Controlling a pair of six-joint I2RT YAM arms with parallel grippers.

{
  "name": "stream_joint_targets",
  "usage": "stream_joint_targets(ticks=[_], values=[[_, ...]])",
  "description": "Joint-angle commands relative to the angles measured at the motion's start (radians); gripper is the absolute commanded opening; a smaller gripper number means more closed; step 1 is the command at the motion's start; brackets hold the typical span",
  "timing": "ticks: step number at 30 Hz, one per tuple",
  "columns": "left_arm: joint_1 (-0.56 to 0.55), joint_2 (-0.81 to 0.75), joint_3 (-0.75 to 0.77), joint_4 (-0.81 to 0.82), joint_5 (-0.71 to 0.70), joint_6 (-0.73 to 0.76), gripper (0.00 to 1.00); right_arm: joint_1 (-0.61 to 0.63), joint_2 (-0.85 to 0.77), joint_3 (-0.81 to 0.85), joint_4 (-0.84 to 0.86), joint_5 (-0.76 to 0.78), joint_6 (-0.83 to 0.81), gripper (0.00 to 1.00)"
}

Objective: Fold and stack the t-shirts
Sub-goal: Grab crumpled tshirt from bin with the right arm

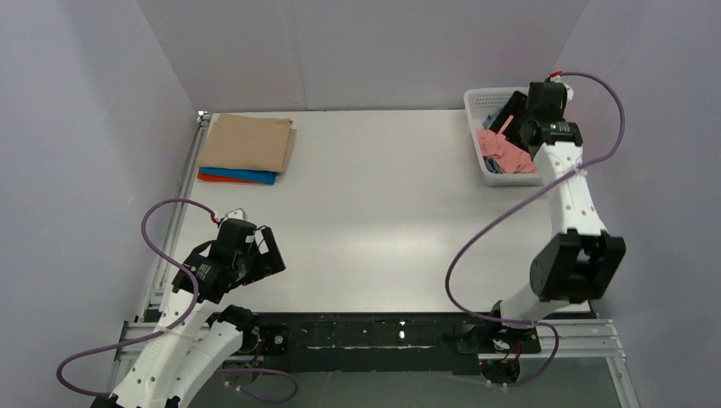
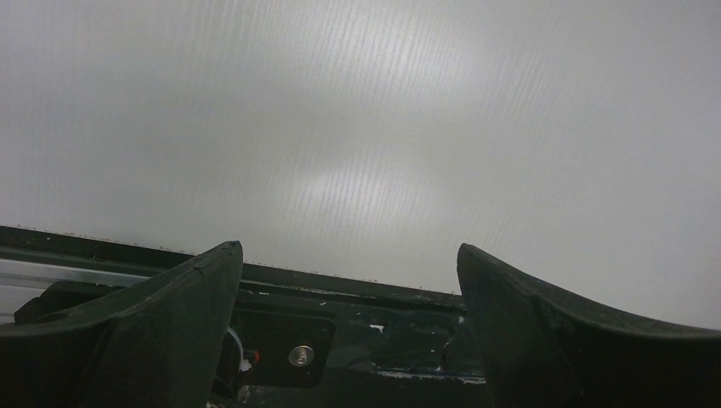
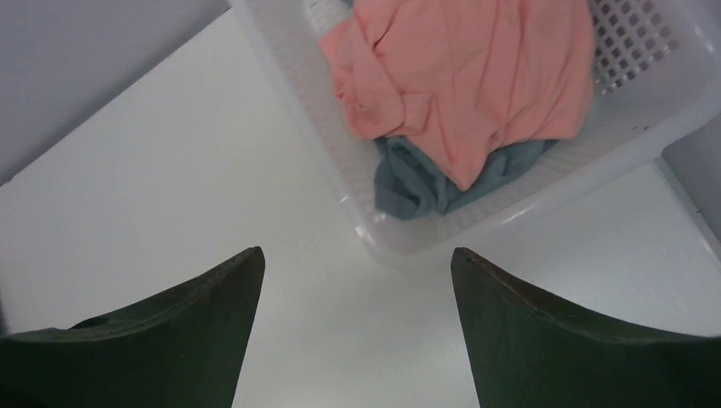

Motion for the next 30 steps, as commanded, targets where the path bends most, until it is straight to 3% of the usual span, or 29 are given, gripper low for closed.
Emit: stream_joint_targets(ticks=[1,6,9,17,22,30], values=[[-0.005,0.025,0.006,-0.091,0.005,0.014,0.98,-0.159,0.327,0.317,-0.160,-0.050,-0.054,0.85],[-0.005,0.024,-0.010,-0.092,0.017,0.003,0.98,-0.243,0.683,0.721,-0.310,-0.058,-0.121,0.76],[-0.005,0.022,-0.018,-0.092,0.018,-0.002,0.98,-0.267,0.797,0.823,-0.312,-0.009,-0.133,0.77],[-0.005,0.046,-0.024,-0.093,0.016,-0.013,0.98,-0.280,0.863,0.796,-0.241,0.059,-0.085,0.75],[-0.005,0.061,-0.048,-0.082,0.006,-0.033,0.98,-0.258,0.842,0.675,-0.225,0.032,-0.020,0.76],[-0.005,0.071,-0.032,-0.101,-0.019,-0.017,0.98,-0.231,0.927,0.729,-0.277,0.043,0.061,0.74]])
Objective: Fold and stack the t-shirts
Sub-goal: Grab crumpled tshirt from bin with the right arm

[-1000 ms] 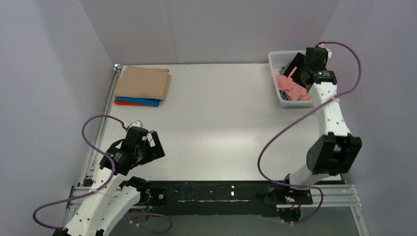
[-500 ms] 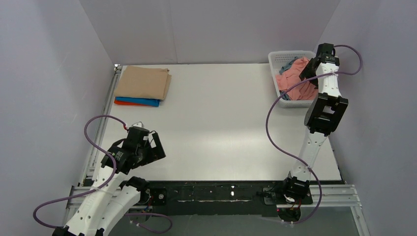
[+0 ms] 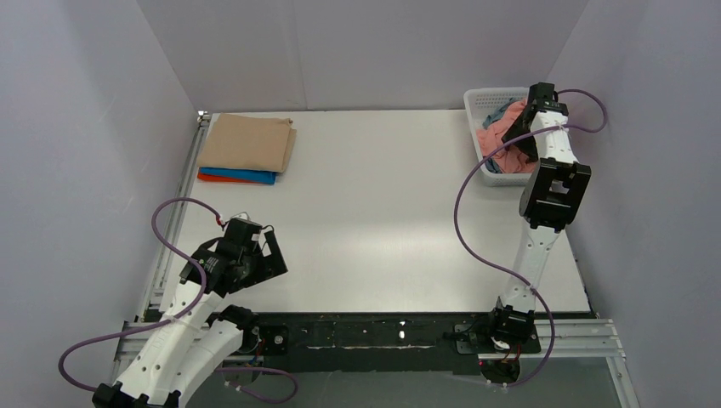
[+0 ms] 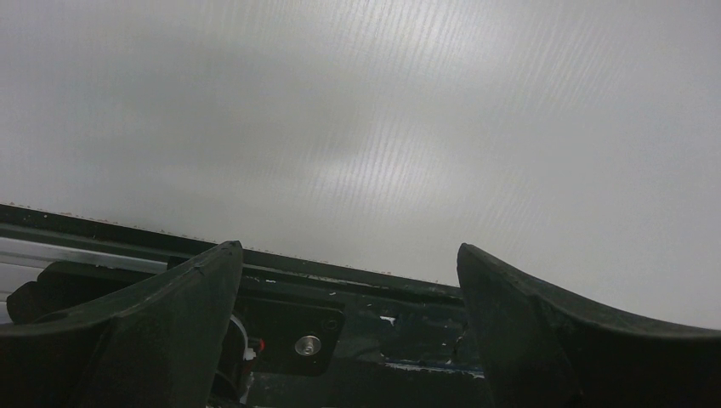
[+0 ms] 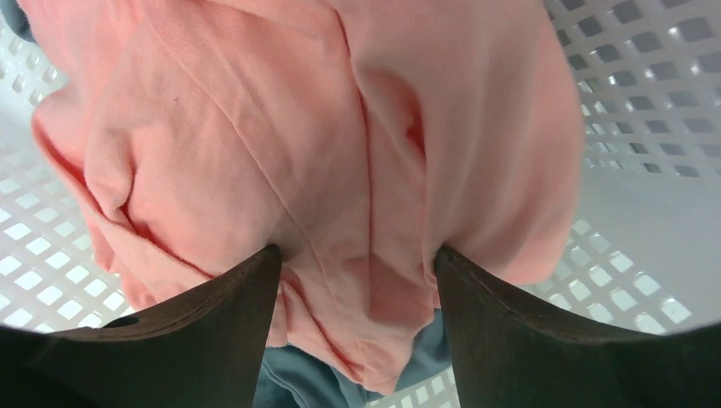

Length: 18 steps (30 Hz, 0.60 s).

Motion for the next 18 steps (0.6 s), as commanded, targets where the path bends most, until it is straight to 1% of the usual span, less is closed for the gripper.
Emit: stream_joint_targets(ticks=[1,6,8,9,10,11,12,14,17,18], values=[[-0.005,0.012,0.002,-0.096,-0.032,0.005,0.98,0.004,0.038,0.027,-0.007,0.017,0.069,0.73],[-0.005,0.008,0.003,-0.105,-0.052,0.005,0.98,0.006,0.043,0.028,-0.011,0.016,0.075,0.70],[-0.005,0.009,-0.004,-0.101,-0.054,0.001,0.98,0.008,0.058,0.026,-0.047,-0.030,0.076,0.69],[-0.005,0.010,-0.005,-0.103,-0.057,0.001,0.98,0.008,0.060,-0.002,-0.038,-0.064,0.081,0.66],[-0.005,0.011,-0.005,-0.104,-0.059,0.001,0.98,0.008,0.062,-0.030,-0.004,-0.110,0.068,0.61],[-0.005,0.013,-0.001,-0.107,-0.058,0.002,0.98,0.002,0.077,-0.006,-0.023,-0.138,0.064,0.51],[-0.005,0.013,0.003,-0.110,-0.057,0.005,0.98,0.000,0.092,0.018,-0.041,-0.133,0.065,0.46],[-0.005,0.012,0.006,-0.111,-0.057,0.007,0.98,0.000,0.085,0.010,-0.023,-0.131,0.060,0.33],[-0.005,0.009,0.009,-0.111,-0.059,0.005,0.98,0.000,0.028,-0.035,0.033,-0.138,0.070,0.11],[-0.005,0.009,0.009,-0.111,-0.058,0.005,0.98,0.000,0.009,-0.038,0.044,-0.141,0.075,0.07]])
